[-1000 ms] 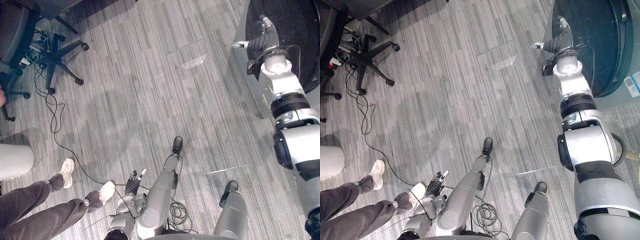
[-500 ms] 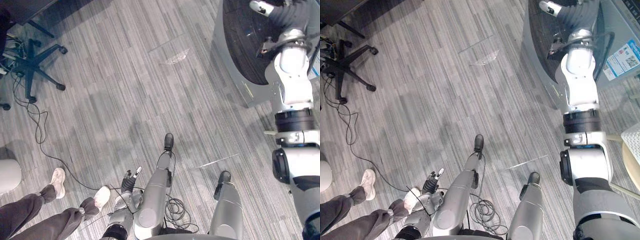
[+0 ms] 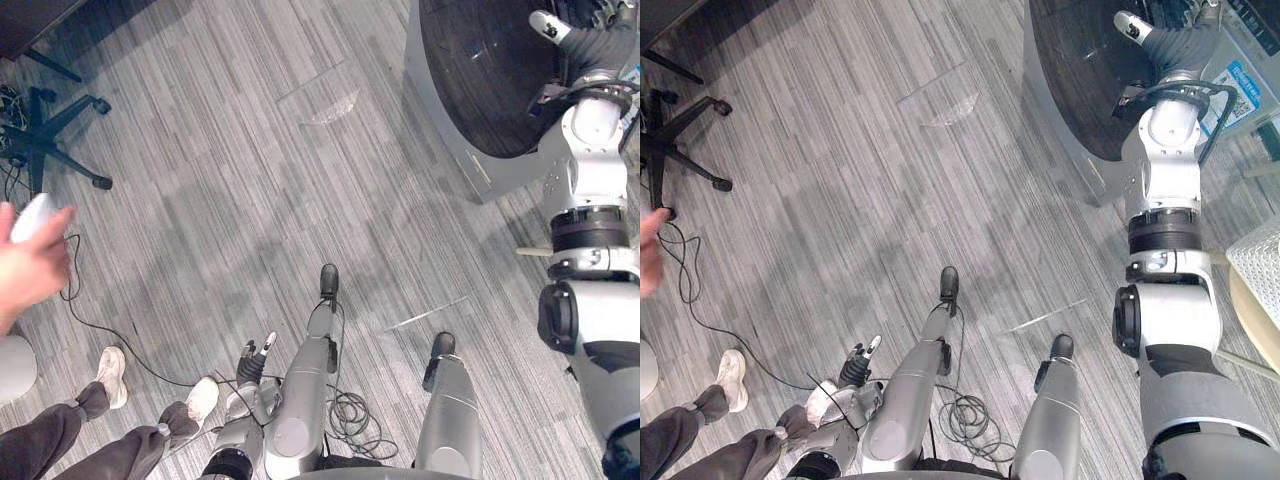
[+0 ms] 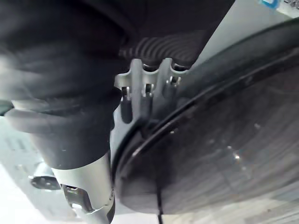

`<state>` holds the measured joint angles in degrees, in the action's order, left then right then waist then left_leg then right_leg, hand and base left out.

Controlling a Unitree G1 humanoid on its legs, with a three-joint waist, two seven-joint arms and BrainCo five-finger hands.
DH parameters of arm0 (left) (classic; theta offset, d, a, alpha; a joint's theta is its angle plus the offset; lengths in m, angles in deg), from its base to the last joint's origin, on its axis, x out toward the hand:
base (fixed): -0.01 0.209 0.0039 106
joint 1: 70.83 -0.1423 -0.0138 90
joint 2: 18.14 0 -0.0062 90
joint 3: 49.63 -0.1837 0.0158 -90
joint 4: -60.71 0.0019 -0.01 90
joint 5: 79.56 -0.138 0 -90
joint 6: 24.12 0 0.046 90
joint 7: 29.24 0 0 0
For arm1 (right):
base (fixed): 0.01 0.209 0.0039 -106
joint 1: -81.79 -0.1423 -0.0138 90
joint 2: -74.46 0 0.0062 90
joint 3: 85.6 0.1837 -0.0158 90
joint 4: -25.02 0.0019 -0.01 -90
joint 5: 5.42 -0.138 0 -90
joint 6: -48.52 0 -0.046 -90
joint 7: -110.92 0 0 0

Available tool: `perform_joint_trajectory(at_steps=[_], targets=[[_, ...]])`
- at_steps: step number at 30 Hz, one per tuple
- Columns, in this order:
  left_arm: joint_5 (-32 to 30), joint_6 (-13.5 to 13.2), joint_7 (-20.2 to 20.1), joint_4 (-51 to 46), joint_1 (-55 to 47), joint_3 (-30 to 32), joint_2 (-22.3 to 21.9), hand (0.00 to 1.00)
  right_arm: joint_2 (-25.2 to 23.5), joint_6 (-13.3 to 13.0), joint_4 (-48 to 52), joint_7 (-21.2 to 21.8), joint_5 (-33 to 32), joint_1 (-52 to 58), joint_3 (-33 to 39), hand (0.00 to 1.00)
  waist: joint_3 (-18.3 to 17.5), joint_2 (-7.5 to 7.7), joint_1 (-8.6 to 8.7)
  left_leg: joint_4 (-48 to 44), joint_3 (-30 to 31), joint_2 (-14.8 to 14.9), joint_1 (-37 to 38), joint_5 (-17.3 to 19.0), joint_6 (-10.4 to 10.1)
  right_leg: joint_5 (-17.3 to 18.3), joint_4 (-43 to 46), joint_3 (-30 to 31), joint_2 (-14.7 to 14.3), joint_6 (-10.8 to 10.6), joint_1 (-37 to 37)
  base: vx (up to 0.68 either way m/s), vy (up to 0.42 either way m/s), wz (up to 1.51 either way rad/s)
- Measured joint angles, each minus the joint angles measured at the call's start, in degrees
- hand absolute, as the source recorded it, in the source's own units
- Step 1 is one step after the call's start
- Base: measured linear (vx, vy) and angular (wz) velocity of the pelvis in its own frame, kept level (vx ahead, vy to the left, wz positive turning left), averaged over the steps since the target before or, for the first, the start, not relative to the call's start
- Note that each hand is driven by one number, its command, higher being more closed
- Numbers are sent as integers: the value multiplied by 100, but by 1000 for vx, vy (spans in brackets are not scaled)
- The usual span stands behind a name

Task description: Pick up the laundry basket with both hands and put the clothes into the washing machine.

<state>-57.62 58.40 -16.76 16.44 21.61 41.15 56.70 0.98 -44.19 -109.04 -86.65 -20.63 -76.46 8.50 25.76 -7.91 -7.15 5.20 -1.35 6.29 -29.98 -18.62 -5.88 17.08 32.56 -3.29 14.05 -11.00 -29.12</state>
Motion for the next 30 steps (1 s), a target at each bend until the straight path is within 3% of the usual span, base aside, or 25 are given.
perform_joint_trajectory(at_steps=[3,9,15,18,21,23,24,26,30], targets=[[19,-19,2,-21,4,-5,-3,0,226,79,-425,62,-60,-317,-577,0,0,0,3,0,5,-7,-156,-59,21,0,98,19,4,0,-200,4,-61,1],[23,-29,3,-102,43,-57,-11,0,717,-123,-807,128,-37,-684,-1843,0,-6,-7,20,-38,117,-26,-467,-80,-19,51,407,48,17,34,-635,-29,-76,3],[22,-16,19,-190,43,-118,-20,0,577,-133,-888,-106,8,-551,-2099,0,-107,-19,-11,-228,239,-43,-651,-76,-19,168,669,-41,17,96,-752,-24,-85,11],[14,1,38,-30,48,-111,-72,0,11,-142,-128,-236,5,302,-2087,0,-439,1,26,-328,267,-33,-674,-84,-67,208,670,-79,-1,124,-710,43,-82,0],[-20,37,137,56,90,-24,-178,0,-1047,-170,540,-237,19,1058,-2162,0,-658,5,25,-413,280,12,-571,-17,-150,270,711,-83,-38,182,-606,43,-121,-4],[-49,79,160,99,153,10,-219,0,-1693,-122,727,-199,17,1385,-2598,0,-687,24,8,-430,294,94,-472,24,-201,310,709,-149,-104,246,-468,29,-144,3],[-115,102,192,94,171,34,-221,0,-2229,-68,755,175,26,1746,-3307,0,-720,80,-21,-455,328,144,-382,50,-234,355,707,-218,-134,289,-327,35,-148,10],[-177,142,273,89,254,109,-262,0,-2923,5,756,483,76,2289,-4000,0,-724,89,-116,-585,475,172,-325,116,-310,414,669,-385,-139,336,-88,46,-133,26],[-256,198,292,-42,329,185,-286,0,-3888,84,756,955,25,2907,-4555,0,-728,146,-315,-613,769,144,-161,150,-348,543,654,-700,-90,352,349,33,-102,44]])
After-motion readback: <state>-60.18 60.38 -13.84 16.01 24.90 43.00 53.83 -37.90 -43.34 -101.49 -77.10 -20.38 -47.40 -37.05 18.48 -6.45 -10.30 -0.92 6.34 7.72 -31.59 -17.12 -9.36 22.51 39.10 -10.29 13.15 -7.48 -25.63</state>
